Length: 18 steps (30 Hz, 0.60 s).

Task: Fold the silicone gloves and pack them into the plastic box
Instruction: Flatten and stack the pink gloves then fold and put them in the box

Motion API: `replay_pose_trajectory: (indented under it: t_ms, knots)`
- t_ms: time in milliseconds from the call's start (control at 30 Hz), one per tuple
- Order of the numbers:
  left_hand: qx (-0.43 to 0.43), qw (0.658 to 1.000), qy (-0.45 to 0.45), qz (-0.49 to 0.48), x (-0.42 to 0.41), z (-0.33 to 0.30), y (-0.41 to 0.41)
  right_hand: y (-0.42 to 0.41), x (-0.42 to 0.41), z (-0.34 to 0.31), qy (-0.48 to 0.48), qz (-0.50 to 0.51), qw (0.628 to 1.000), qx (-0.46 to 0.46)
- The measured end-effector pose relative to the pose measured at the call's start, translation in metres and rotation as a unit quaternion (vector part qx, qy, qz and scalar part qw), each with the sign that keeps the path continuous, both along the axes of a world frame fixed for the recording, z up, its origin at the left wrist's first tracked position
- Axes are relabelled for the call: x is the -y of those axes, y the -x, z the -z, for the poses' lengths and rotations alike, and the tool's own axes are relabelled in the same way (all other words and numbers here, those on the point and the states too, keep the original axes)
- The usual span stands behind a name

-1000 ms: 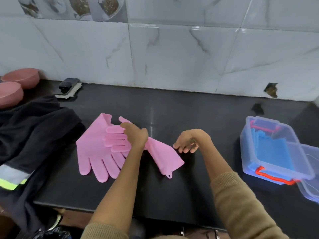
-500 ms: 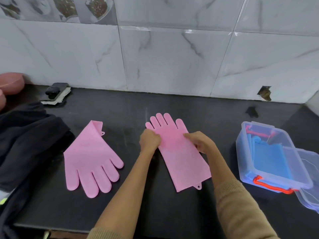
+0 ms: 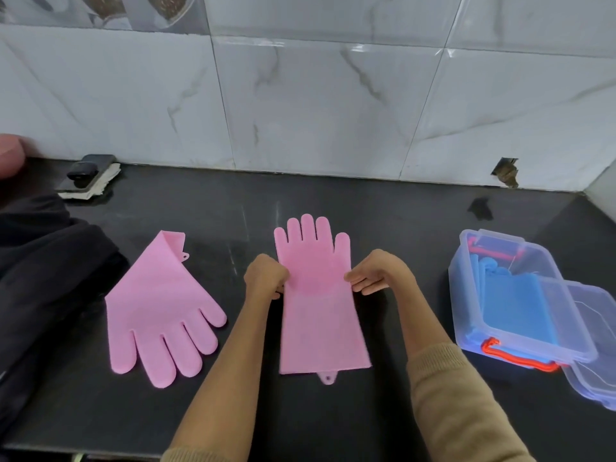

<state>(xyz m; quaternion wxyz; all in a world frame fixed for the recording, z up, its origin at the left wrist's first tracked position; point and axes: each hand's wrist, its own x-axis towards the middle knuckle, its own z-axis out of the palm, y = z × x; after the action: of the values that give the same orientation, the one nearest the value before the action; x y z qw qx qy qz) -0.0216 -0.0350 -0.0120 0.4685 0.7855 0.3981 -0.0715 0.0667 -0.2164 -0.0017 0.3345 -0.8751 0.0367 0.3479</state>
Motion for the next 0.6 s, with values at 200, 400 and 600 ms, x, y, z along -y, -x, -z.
replay_pose_trajectory:
  t_ms: [200,400,600]
  knots:
    - [0.154,0.979,-0.134,0.007,-0.037,0.067,-0.057,0.019,-0.037,0.008,-0.057,-0.026,0.998,-0.032]
    - [0.023,0.995,-0.028,-0.098,-0.052,0.008,0.031,0.022,-0.058,0.007,-0.057,-0.041,0.998,-0.001]
    - [0.01,0.989,-0.116,-0.093,-0.065,0.007,0.04,0.029,-0.079,0.004,-0.024,-0.076,0.997,0.005]
